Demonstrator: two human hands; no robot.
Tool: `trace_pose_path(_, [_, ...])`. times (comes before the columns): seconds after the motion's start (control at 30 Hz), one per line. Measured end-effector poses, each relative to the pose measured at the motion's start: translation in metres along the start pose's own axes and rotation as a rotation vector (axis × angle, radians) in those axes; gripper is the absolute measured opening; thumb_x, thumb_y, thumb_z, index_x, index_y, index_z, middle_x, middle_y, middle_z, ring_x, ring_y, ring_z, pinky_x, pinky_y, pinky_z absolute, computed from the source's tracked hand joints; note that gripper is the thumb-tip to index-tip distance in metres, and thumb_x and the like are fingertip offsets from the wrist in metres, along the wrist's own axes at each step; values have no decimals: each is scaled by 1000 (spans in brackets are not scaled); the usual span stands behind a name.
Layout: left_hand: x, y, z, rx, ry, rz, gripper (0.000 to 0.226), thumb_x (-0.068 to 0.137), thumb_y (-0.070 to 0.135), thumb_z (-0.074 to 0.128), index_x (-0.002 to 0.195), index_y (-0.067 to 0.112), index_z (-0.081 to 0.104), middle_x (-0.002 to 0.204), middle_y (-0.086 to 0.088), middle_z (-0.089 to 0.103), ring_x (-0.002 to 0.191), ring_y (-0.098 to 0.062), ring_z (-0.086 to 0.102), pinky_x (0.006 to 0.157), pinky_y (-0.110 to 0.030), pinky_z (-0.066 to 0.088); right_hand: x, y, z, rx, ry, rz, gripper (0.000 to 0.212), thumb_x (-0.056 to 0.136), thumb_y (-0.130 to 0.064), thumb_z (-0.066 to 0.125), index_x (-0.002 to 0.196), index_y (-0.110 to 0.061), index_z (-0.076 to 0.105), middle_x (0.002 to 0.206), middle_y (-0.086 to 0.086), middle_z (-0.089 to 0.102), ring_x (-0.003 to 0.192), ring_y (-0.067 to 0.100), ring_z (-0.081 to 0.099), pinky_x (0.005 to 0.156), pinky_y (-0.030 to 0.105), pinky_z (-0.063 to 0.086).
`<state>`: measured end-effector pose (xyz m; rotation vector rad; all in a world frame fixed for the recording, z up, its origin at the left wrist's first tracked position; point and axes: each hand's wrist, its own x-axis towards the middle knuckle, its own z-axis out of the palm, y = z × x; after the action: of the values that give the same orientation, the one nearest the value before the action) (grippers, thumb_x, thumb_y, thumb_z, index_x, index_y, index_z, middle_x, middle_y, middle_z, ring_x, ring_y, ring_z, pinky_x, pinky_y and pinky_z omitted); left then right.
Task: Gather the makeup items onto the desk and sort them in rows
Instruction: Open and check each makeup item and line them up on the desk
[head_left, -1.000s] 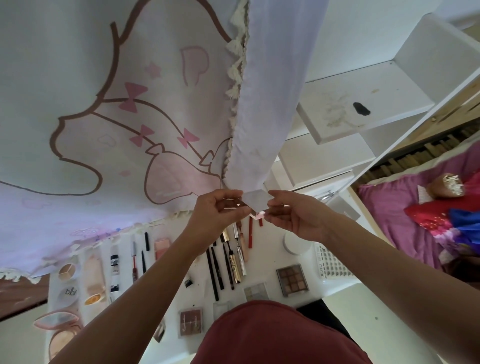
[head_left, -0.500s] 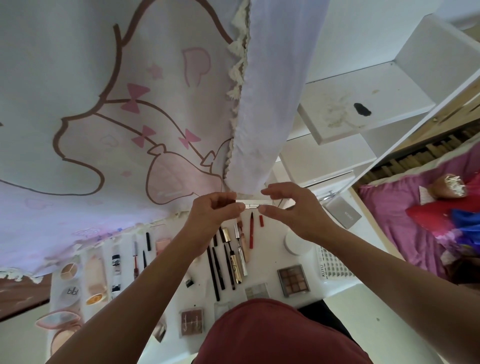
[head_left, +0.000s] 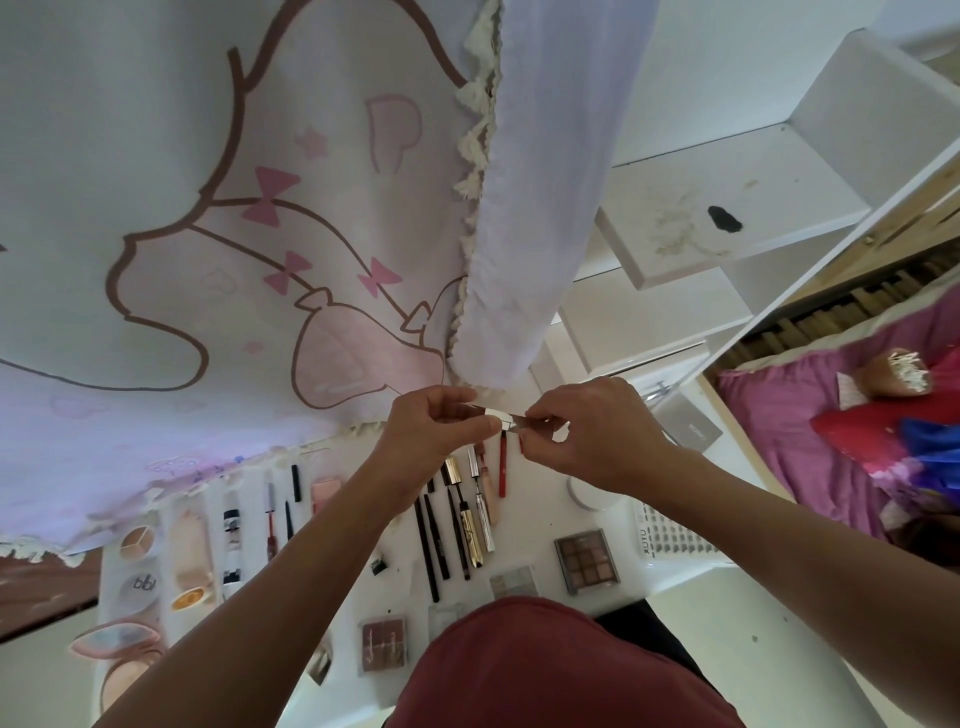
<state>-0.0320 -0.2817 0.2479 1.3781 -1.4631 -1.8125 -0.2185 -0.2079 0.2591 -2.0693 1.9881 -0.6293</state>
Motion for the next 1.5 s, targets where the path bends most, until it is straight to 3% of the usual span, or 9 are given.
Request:
trace_pose_path(0.13, [-1,3,3,4,0,9,40,75,8,79,111,9,63,91,-5,72,78,-7,71,71,-14,52,2,-6,0,-137,44,-86,36,75,-46,45,61,-18,64,47,-4,58,39,22,51,47,28,45])
trace_pose_path(0.23, [0,6,3,10,-3,17,41,74,10,80,112,8,64,93,-8,72,80,-10,71,75,-18,51,1,-8,3,-147,74,-96,32,75,-41,48,58,-16,59,44,-5,53,34,23,45,44,26,42])
trace_pose_path(0.43, [0,7,1,-6,-13,29,27,75,4,78,99,11,68,77,4,71,75,-8,70,69,-14,52,2,-9,9,-154,90,-120,33,76,-38,48,59,-13,60,44,-3,54,33,22,45,43,24,39])
trace_pose_path(0.6, [1,5,-2,6,-27,38,29,75,2,77,103,5,69,90,-9,73,82,-15,71,75,-18,54,2,-8,10,-171,77,-155,29,74,-37,55,59,-13,59,43,-4,52,32,20,43,43,23,36])
trace_pose_path(0.77, [3,5,-2,12,-44,37,31,76,1,76,105,5,68,91,-7,72,83,-13,71,74,-17,53,3,-7,11,-164,98,-154,31,72,-40,52,59,-13,62,43,-4,52,32,19,40,45,21,34])
trace_pose_path(0.87, [2,6,-4,-10,-46,34,28,78,-1,73,103,10,68,88,-3,70,79,-7,69,72,-13,52,7,-4,9,-38,70,-107,32,72,-45,58,65,-16,67,52,-6,60,41,15,51,48,24,44])
trace_pose_path(1.07, [2,3,-14,-153,-61,3,28,80,-5,69,103,10,68,97,-11,69,96,-23,67,95,-33,51,6,11,-3,691,-240,392,37,75,-43,80,103,-20,75,87,-11,74,83,-1,67,78,20,49])
trace_pose_path(1.27, [1,-2,-10,-150,-78,-12,31,79,-6,69,102,14,69,94,-6,69,95,-22,68,97,-38,51,-1,12,-1,888,-263,403,27,79,-26,79,100,-10,77,86,6,76,92,33,69,91,44,53])
trace_pose_path(1.5, [-1,-1,-7,-202,-123,-4,34,80,-10,65,108,10,67,88,-2,70,90,-19,68,93,-34,52,0,13,-6,948,-246,382,37,67,-31,81,94,-5,77,84,12,76,88,38,70,92,52,54])
